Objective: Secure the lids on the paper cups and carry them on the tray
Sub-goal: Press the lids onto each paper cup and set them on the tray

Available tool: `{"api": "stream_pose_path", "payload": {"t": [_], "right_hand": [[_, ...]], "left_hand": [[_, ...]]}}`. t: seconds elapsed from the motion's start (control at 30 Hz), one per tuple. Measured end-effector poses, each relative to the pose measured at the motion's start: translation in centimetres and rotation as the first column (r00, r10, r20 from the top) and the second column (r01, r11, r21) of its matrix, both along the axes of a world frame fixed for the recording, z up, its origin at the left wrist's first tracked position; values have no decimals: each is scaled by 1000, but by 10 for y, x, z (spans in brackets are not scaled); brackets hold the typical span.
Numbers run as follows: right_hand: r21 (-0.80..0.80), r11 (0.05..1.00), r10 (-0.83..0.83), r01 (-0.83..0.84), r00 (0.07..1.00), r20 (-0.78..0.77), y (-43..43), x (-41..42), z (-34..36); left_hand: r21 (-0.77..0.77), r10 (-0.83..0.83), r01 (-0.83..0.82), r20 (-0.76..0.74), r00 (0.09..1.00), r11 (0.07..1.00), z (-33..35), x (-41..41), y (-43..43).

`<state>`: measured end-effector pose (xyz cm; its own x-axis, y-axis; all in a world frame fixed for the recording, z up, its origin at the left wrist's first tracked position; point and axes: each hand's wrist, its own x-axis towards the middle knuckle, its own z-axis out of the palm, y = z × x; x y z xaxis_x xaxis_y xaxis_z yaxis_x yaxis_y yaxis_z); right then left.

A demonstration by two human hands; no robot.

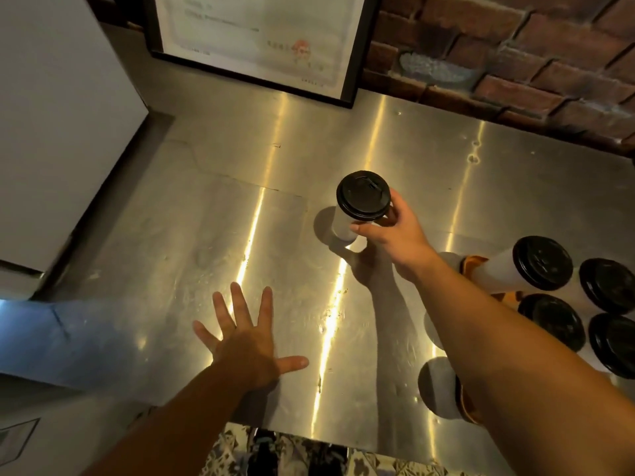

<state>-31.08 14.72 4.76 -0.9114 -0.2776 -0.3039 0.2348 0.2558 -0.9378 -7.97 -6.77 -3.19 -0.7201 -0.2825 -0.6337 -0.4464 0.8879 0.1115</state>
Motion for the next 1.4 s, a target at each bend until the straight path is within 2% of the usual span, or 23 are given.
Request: {"api": "stream_pose_path", "payload": {"t": [0.1, 0.37, 0.5, 0.67, 0.8, 0.87, 0.97, 1.07, 1.17, 1.27, 1.4], "right_hand": [[11, 1000, -2, 2, 1000, -15, 0, -1, -5], [-33, 999, -24, 22, 999, -37, 3, 5, 3], [-87, 995, -63, 54, 993, -97, 10, 21, 34], [-83, 996, -37, 20, 977, -209, 22, 57, 91], [-70, 998, -12, -7, 961, -276, 34, 90, 142], [-61, 998, 4, -23, 956, -292, 40, 105, 163], [-52, 998, 1, -18, 950, -313, 48, 126, 188], [-34, 999, -5, -6, 942, -335, 56, 148, 209], [-20, 1000, -1, -7, 930, -368, 64, 170, 229], [-9, 1000, 11, -16, 911, -412, 70, 189, 249], [-45, 999, -18, -3, 885, -465, 76, 211, 272]], "left_hand": [[37, -10, 10, 7, 1000, 999, 1, 0, -1], [-37, -52, 51, -17, 999, 998, 7, 1, 2], [-57, -44, 44, 1, 999, 997, 6, 0, -1], [30, -60, 58, 71, 996, 998, 9, -4, -4], [92, -58, 49, 95, 994, 995, 36, -9, -9], [142, -25, 22, 20, 999, 990, 61, -14, -11], [321, -5, 87, -248, 969, 943, 106, -15, 0], [468, 81, 175, -477, 875, 866, 152, -11, 33], [500, 186, 225, -644, 742, 836, 200, -6, 70], [528, 250, 299, -734, 632, 795, 243, 2, 94], [591, 329, 370, -755, 567, 717, 289, 16, 115]]}}
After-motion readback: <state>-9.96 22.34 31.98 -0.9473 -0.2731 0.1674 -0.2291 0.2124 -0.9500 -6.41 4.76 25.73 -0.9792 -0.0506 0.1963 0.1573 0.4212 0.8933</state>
